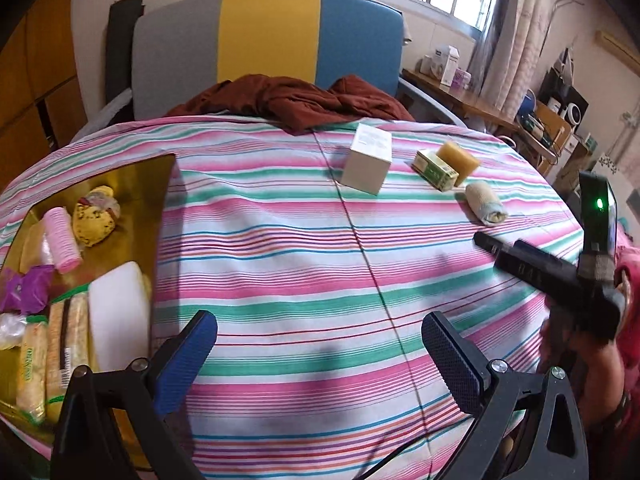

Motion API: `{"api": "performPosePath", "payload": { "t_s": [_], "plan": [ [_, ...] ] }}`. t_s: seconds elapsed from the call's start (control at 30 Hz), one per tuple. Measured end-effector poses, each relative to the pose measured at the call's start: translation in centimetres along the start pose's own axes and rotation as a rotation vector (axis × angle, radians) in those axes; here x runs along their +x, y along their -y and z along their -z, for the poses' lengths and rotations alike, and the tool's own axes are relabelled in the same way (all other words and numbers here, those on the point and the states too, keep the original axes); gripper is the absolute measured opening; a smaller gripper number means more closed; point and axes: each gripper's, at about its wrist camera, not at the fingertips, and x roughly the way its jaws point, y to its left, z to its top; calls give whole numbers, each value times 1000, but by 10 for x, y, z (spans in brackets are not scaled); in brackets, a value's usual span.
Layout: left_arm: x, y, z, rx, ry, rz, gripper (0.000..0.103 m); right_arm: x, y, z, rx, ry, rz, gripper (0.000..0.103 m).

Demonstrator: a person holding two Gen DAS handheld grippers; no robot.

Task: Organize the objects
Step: 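Grasp the knitted towel roll with the right tool while the left tool grasps the white box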

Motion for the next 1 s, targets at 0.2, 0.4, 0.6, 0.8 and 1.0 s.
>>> {"api": "performPosePath", "payload": {
  "t_s": [0.2, 0.4, 0.6, 0.8, 1.0],
  "plan": [
    [14, 7, -2, 2, -30, -2, 103, 27, 38, -37, 53, 33, 44, 73],
    [32, 17, -13, 34, -59, -3, 103, 65, 45, -54, 61, 2, 39, 62],
    [60, 22, -37, 30, -70, -24, 103, 71, 44, -49, 71, 13, 3, 54],
    [101, 37, -82, 60, -57, -53, 103, 70, 43, -46, 64, 30, 13, 54],
    [147, 54, -129, 84, -40, -59, 103, 74, 43, -46, 63, 34, 11, 54]
  ]
}}
